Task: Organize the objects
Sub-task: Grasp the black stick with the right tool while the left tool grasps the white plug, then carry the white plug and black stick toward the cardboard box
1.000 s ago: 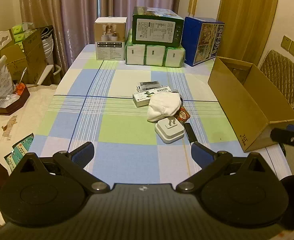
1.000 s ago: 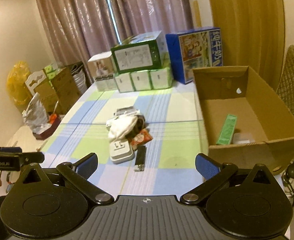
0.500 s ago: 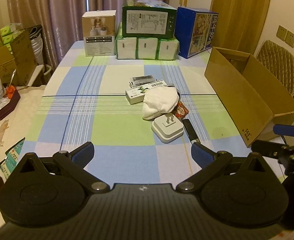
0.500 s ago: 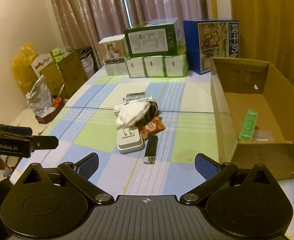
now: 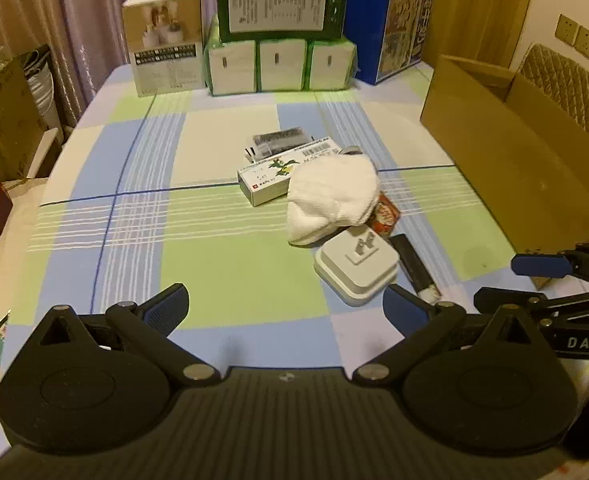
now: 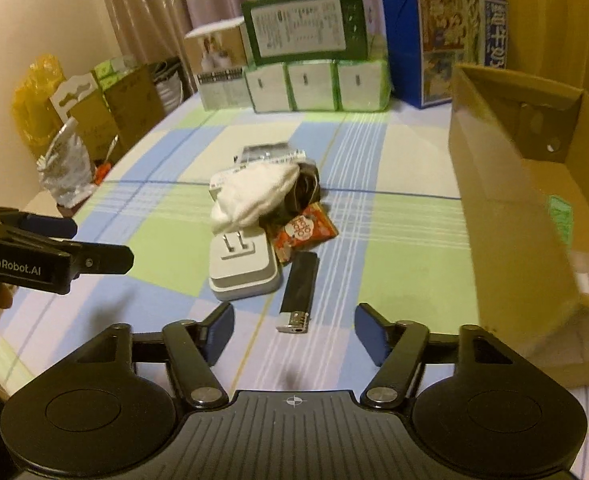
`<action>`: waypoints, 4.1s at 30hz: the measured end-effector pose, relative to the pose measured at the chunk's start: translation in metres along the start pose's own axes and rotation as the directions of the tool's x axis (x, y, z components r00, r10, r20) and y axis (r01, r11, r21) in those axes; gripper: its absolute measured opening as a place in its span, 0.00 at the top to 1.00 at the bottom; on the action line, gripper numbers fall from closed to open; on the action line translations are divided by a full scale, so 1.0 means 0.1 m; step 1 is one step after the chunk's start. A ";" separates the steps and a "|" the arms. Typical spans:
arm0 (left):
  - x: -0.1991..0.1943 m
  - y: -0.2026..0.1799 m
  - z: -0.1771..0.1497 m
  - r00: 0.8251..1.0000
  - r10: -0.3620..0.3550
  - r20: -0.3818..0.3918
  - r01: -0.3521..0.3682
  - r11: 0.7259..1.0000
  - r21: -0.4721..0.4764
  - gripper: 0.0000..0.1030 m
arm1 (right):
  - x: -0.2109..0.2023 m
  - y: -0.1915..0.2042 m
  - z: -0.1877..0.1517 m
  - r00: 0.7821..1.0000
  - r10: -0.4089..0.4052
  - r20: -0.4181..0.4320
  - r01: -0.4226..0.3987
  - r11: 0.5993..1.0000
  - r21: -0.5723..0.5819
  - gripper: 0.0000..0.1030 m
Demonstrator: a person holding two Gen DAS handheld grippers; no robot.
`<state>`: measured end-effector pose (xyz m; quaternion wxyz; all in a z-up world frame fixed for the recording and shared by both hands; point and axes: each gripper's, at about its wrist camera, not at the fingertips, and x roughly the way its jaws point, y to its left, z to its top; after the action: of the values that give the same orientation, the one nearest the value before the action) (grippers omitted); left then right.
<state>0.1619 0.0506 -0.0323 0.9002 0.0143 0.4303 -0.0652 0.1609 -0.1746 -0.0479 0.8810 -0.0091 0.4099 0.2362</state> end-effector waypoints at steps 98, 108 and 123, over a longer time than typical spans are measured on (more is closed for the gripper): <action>-0.20 -1.19 0.04 0.991 -0.090 0.102 0.083 0.994 0.074 0.42 | -0.86 -0.26 0.36 0.963 -0.171 0.210 0.164 0.985 0.050 0.82; -0.61 -1.95 0.46 0.968 -0.190 0.164 0.162 0.972 0.168 0.42 | -1.58 -0.88 0.45 0.924 -0.288 0.252 0.269 0.957 0.106 0.82; -0.46 -2.66 0.83 0.959 -0.249 0.135 0.221 0.956 0.192 0.42 | -1.92 -1.73 0.39 0.925 -0.321 0.205 0.284 0.939 0.192 0.82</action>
<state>0.1635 -0.2148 0.0637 0.9125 0.0370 0.3489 -0.2104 0.1559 -0.3992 0.0867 0.9467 0.0258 0.3149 0.0630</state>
